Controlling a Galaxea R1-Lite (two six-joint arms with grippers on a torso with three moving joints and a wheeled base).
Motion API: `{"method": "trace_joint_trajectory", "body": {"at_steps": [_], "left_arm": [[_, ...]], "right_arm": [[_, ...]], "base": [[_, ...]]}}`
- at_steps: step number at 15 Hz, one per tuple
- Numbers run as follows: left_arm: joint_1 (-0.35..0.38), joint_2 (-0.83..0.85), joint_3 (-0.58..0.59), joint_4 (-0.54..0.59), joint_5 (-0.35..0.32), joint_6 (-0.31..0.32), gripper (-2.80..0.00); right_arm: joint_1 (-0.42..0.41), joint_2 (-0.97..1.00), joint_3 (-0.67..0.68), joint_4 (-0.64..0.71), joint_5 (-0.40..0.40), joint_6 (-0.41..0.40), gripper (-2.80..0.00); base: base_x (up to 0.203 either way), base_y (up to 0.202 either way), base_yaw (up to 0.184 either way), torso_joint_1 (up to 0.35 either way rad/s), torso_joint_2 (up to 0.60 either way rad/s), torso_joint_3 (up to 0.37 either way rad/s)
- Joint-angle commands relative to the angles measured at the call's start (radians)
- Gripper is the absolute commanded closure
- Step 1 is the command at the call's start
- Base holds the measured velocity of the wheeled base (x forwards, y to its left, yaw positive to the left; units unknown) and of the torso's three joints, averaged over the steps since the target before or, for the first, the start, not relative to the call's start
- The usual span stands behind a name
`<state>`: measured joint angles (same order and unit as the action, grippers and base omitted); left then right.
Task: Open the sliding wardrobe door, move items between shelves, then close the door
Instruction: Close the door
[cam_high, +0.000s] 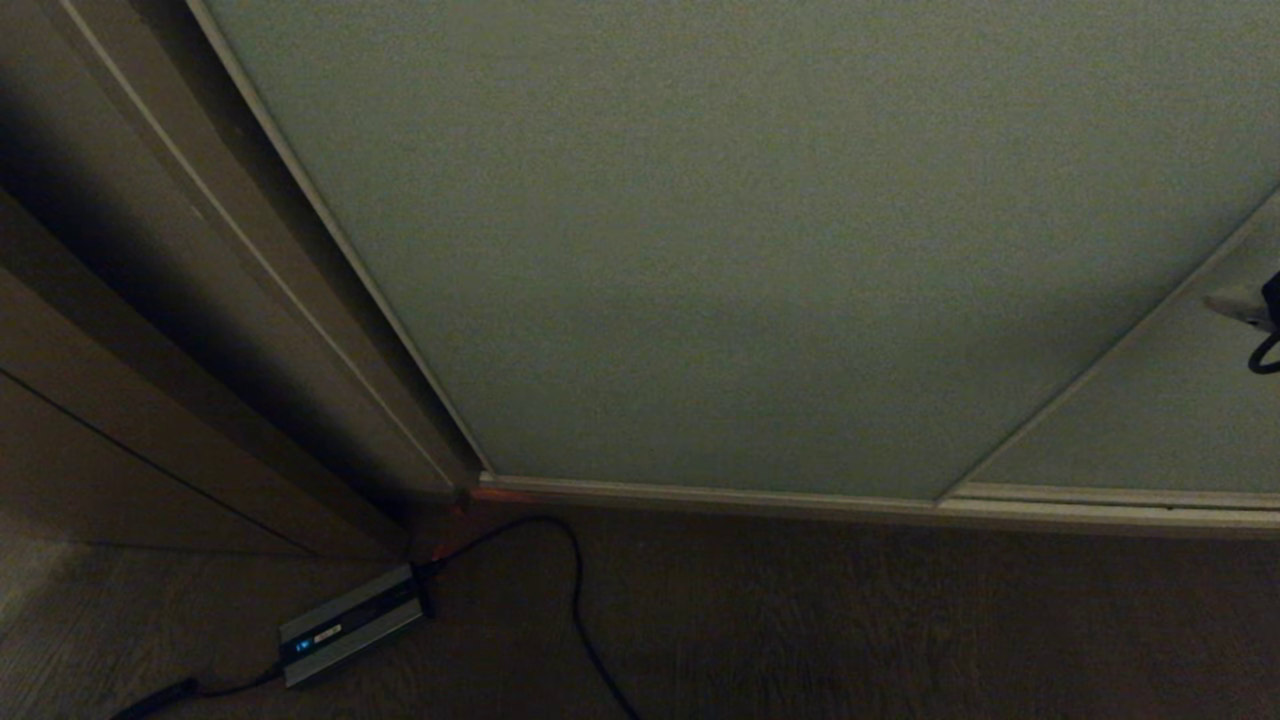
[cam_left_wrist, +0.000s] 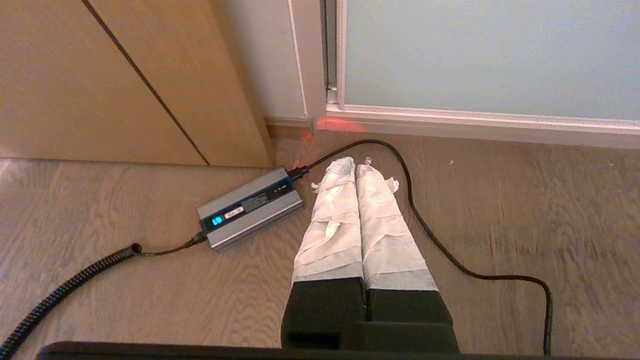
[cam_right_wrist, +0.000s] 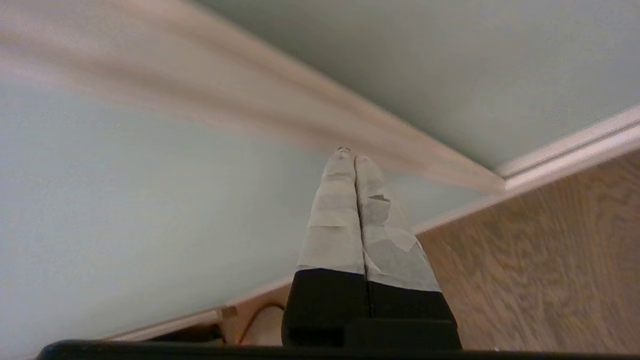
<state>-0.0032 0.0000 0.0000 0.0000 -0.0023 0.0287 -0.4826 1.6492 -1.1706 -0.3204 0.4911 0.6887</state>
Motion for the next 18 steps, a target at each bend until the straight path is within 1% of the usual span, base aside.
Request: {"method": "trace_joint_trajectory", "body": {"at_steps": [1,4,6,8,10,11,12,13,14,16,18], "left_arm": [[0.000,0.000,0.000,0.000,0.001,0.000,0.00],[0.000,0.000,0.000,0.000,-0.001,0.000,0.00],[0.000,0.000,0.000,0.000,0.001,0.000,0.00],[0.000,0.001,0.000,0.000,0.000,0.000,0.00],[0.000,0.000,0.000,0.000,0.000,0.000,0.00],[0.001,0.001,0.000,0.000,0.001,0.000,0.00],[0.002,0.002,0.000,0.000,0.001,0.000,0.00],[0.000,0.000,0.000,0.000,0.001,0.000,0.00],[0.001,0.001,0.000,0.000,0.000,0.000,0.00],[0.002,0.000,0.000,0.000,0.001,0.000,0.00],[0.000,0.000,0.000,0.000,0.001,0.000,0.00]], "right_arm": [[-0.004,-0.021,0.037,-0.003,0.004,-0.014,0.00],[-0.018,-0.075,0.126,-0.002,-0.011,-0.092,0.00],[-0.055,-0.116,0.191,-0.003,-0.015,-0.147,0.00],[-0.075,-0.187,0.269,-0.003,-0.015,-0.197,0.00],[-0.077,-0.259,0.366,-0.026,-0.032,-0.244,0.00],[-0.070,-0.313,0.417,-0.041,-0.050,-0.285,0.00],[-0.047,-0.378,0.463,-0.049,-0.070,-0.321,0.00],[-0.005,-0.448,0.509,-0.052,-0.098,-0.347,0.00],[0.049,-0.525,0.566,-0.055,-0.138,-0.372,0.00],[0.164,-0.693,0.706,-0.058,-0.218,-0.451,0.00],[0.278,-0.885,0.872,-0.060,-0.262,-0.541,0.00]], "base": [[0.000,0.000,0.000,0.000,0.00,0.000],[0.000,0.000,0.000,0.000,0.00,0.000],[0.000,0.000,0.000,0.000,0.00,0.000],[0.000,0.000,0.000,0.000,0.00,0.000],[0.000,0.000,0.000,0.000,0.00,0.000],[0.000,0.000,0.000,0.000,0.00,0.000],[0.000,0.000,0.000,0.000,0.00,0.000],[0.000,0.000,0.000,0.000,0.00,0.000],[0.000,0.000,0.000,0.000,0.00,0.000],[0.000,0.000,0.000,0.000,0.00,0.000],[0.000,0.000,0.000,0.000,0.00,0.000]]}}
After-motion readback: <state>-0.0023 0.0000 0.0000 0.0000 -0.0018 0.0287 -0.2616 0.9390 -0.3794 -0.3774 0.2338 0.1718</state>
